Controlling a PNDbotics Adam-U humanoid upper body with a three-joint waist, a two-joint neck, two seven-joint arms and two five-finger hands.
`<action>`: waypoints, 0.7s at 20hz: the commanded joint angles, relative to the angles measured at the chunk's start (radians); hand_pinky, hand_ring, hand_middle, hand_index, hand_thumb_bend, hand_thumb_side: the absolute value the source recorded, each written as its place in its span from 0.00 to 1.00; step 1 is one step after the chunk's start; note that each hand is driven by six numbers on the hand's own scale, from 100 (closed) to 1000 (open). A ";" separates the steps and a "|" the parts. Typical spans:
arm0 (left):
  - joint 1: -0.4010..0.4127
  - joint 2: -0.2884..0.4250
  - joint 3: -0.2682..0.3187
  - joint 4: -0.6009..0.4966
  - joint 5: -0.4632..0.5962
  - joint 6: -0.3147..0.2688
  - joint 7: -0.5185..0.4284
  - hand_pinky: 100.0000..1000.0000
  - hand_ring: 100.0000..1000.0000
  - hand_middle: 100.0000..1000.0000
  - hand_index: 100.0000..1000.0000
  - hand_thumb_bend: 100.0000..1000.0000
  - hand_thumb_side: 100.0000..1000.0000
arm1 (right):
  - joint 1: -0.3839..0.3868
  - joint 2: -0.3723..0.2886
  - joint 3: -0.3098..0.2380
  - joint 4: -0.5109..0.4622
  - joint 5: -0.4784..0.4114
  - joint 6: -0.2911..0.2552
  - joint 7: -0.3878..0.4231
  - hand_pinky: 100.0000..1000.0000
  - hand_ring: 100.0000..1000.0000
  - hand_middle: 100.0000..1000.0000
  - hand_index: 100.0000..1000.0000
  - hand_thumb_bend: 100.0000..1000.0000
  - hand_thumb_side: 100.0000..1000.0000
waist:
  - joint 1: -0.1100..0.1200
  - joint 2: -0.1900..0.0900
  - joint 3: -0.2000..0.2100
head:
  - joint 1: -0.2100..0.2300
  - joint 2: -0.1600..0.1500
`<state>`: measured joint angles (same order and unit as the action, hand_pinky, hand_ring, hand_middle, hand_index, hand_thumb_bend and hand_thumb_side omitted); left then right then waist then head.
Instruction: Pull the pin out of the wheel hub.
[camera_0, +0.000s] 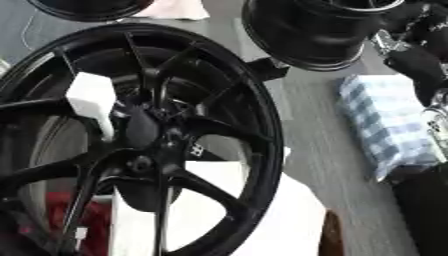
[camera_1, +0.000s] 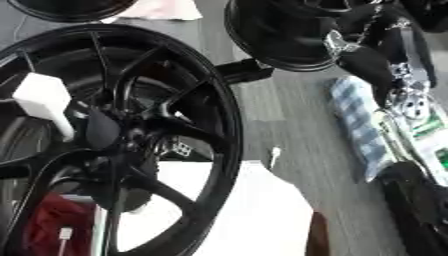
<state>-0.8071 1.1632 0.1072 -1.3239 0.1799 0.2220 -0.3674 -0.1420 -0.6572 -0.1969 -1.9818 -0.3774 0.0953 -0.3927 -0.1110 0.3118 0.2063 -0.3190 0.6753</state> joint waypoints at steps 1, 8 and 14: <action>0.041 0.068 0.077 0.020 0.052 -0.033 0.052 0.78 0.30 0.03 0.32 0.00 0.27 | -0.013 -0.034 -0.012 -0.018 0.005 -0.004 -0.003 0.58 0.53 0.38 0.48 0.30 0.00 | 0.005 -0.028 -0.003 | -0.004 -0.010; 0.203 0.092 0.092 -0.028 0.160 -0.053 0.121 0.77 0.31 0.04 0.33 0.00 0.25 | -0.022 -0.033 -0.008 -0.018 0.002 -0.005 0.003 0.58 0.53 0.38 0.48 0.30 0.00 | 0.000 -0.029 -0.015 | 0.012 -0.019; 0.262 0.110 0.052 -0.116 0.189 -0.095 0.087 0.99 0.77 0.67 0.89 0.00 0.68 | -0.029 -0.031 -0.004 -0.018 -0.003 -0.003 0.006 0.58 0.52 0.37 0.48 0.29 0.00 | -0.003 -0.024 -0.012 | 0.013 -0.024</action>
<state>-0.5391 1.2154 0.1545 -1.4069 0.3696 0.1412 -0.2716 -0.1611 -0.6572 -0.1949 -1.9818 -0.3774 0.0938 -0.3895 -0.1211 0.3093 0.1931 -0.3068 0.6648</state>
